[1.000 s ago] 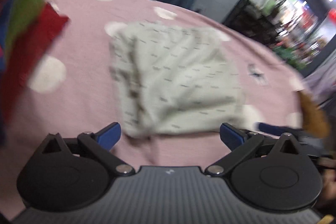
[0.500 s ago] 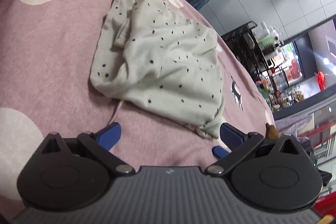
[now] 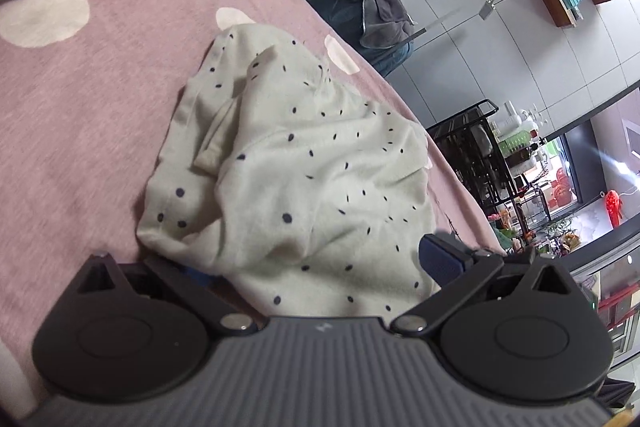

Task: Fold small clothes

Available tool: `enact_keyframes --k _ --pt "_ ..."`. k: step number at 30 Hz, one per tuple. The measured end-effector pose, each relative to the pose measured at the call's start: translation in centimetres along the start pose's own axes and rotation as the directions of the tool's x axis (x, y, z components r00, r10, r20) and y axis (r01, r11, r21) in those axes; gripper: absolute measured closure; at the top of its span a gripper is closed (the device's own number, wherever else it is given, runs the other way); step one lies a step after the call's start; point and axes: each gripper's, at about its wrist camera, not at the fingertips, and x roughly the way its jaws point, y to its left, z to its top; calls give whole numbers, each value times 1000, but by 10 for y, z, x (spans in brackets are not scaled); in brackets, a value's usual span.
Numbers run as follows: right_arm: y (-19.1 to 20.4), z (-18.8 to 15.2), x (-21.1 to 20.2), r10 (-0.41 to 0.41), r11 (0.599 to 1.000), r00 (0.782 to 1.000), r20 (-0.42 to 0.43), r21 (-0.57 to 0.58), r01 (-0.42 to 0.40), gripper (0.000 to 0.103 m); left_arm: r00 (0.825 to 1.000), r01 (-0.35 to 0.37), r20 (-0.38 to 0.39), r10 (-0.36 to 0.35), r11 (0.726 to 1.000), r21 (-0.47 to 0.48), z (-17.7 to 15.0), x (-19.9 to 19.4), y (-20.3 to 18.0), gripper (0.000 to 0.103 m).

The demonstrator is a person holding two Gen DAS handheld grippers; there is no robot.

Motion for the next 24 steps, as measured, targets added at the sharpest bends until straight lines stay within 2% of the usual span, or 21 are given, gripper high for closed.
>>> enact_keyframes --k 6,10,11,12,13,14,15,16,19,20,21,22,24 --pt "12 18 24 -35 997 999 11 -69 35 0 1000 -7 26 7 1000 8 11 14 -2 0" --pt "10 21 34 -43 994 998 40 -98 47 0 999 -46 30 45 999 21 24 30 -8 1" --pt "8 23 37 -56 994 997 49 -89 60 15 997 -69 27 68 997 36 27 35 -11 4" --pt "4 25 39 -63 995 997 54 -75 67 38 996 -88 21 87 995 46 30 39 -13 5" --pt "-1 27 42 -63 996 997 54 -53 66 50 995 -101 13 101 994 50 34 43 -15 5" --pt "-8 28 42 -54 998 997 55 -25 55 69 993 -118 1 118 991 60 37 46 -18 5" --pt "-13 29 42 -43 999 997 56 -3 43 79 990 -137 -10 138 987 79 39 50 -23 7" --pt "-14 29 41 -34 999 998 58 6 33 81 987 -159 -15 161 982 102 40 52 -27 8" --pt "-9 25 38 -47 998 997 63 -38 49 84 967 -249 -5 255 947 202 38 58 -41 32" --pt "-6 24 38 -54 997 996 67 -51 58 84 958 -280 4 287 929 241 37 59 -46 46" --pt "-3 22 38 -62 996 995 74 -65 67 82 955 -289 7 298 920 266 37 59 -48 52" --pt "0 21 38 -75 994 994 83 -79 81 82 954 -287 3 299 916 279 37 59 -49 54" --pt "9 16 37 -106 985 989 102 -124 118 82 955 -279 -15 296 915 291 39 57 -52 64"
